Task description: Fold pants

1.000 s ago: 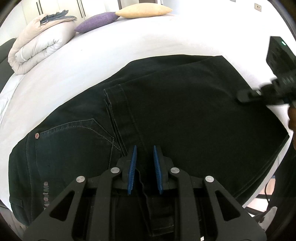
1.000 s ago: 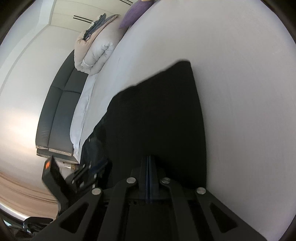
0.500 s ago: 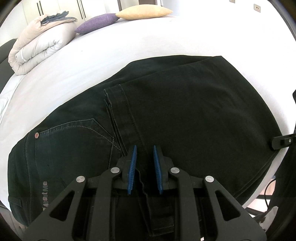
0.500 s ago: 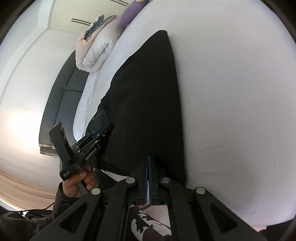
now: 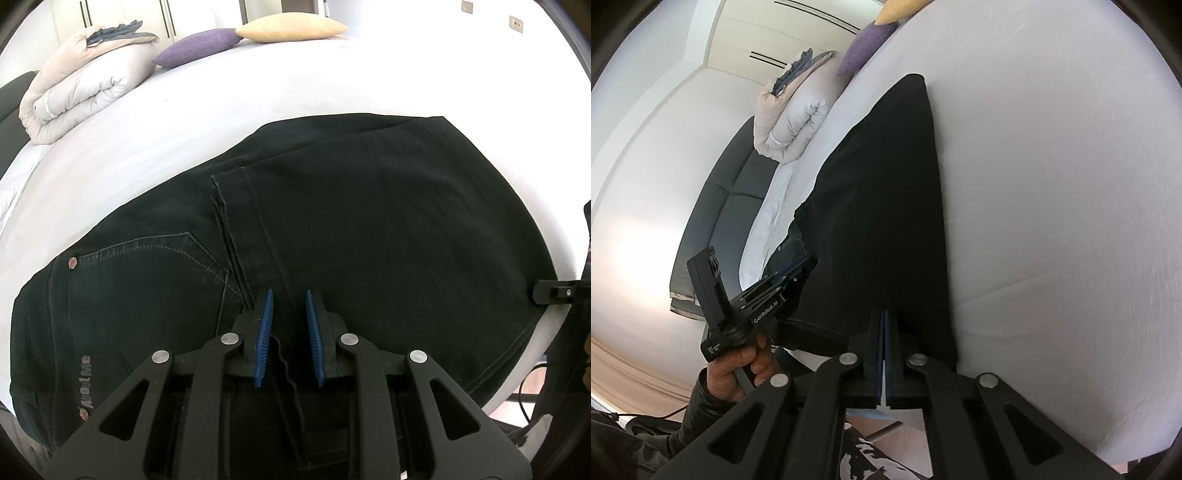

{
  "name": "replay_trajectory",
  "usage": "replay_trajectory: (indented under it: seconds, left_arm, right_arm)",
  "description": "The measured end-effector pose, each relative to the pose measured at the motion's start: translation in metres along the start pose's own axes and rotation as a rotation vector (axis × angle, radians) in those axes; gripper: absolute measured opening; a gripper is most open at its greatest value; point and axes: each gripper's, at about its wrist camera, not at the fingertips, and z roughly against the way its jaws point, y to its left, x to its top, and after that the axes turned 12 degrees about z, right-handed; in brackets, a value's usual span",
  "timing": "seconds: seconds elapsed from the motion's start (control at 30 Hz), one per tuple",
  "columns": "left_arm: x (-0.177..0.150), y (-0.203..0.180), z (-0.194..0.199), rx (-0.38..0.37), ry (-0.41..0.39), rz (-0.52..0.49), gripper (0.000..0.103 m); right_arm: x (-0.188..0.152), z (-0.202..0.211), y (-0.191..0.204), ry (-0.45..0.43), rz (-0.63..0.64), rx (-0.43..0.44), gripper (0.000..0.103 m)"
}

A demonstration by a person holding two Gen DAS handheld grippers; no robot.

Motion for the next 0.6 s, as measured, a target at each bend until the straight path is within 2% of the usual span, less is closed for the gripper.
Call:
replay_trajectory:
  seconds: [0.17,0.4,0.5,0.6]
  left_arm:
    - [-0.001,0.002,0.001,-0.008,-0.003,0.008,0.018]
    - [-0.003,0.014,0.005,-0.058,-0.018,0.078,0.018]
    - [-0.007,0.028,0.013,-0.11,-0.027,0.16,0.019]
    - [-0.015,0.055,0.024,-0.204,-0.013,0.298,0.023]
  right_arm:
    - [0.0,-0.001,0.001,-0.01,0.001,-0.01,0.0]
    - [-0.001,-0.001,0.002,-0.029,-0.006,-0.017,0.0]
    - [-0.001,-0.001,0.004,-0.033,-0.009,-0.021,0.0]
    - [-0.002,0.001,0.007,-0.036,-0.016,-0.033,0.0]
